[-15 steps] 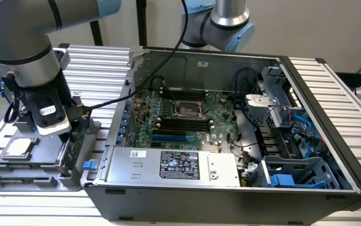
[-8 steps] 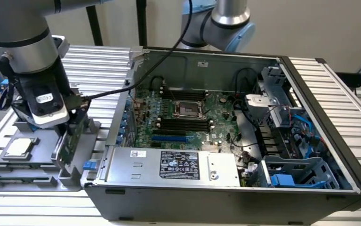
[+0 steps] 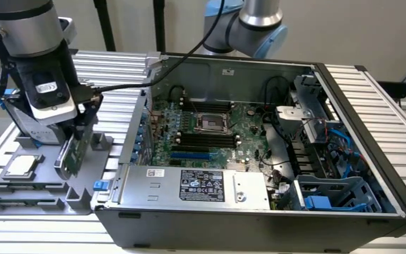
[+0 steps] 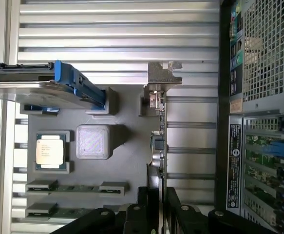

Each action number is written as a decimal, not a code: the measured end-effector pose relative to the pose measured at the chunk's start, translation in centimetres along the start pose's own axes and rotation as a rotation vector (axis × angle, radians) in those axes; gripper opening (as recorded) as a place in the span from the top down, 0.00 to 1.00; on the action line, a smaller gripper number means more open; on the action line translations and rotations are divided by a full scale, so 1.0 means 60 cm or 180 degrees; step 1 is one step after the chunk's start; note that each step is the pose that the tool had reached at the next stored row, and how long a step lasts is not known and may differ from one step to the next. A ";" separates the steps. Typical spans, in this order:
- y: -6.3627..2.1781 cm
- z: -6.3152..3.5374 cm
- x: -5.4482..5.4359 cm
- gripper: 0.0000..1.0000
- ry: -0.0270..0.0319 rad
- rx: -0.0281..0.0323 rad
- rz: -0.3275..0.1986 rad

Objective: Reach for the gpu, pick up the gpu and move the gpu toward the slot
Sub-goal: 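Pick up the gpu and move the gpu toward the slot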

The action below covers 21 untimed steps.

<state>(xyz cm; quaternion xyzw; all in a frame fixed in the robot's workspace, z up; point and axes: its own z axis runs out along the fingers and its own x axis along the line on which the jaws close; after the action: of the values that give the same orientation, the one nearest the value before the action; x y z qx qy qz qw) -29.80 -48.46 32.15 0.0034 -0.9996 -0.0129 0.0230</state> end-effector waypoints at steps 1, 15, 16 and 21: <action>0.000 -0.008 -0.003 0.74 0.0002 0.0000 0.0000; 0.003 -0.124 -0.060 0.74 0.0021 -0.0001 0.0000; 0.003 -0.132 -0.065 0.74 0.0022 -0.0001 0.0000; 0.004 -0.172 -0.097 0.74 0.0027 -0.0003 0.0000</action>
<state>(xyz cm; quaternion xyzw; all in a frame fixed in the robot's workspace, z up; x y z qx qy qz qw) -23.54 -48.46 42.18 0.0033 -0.9995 -0.0134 0.0273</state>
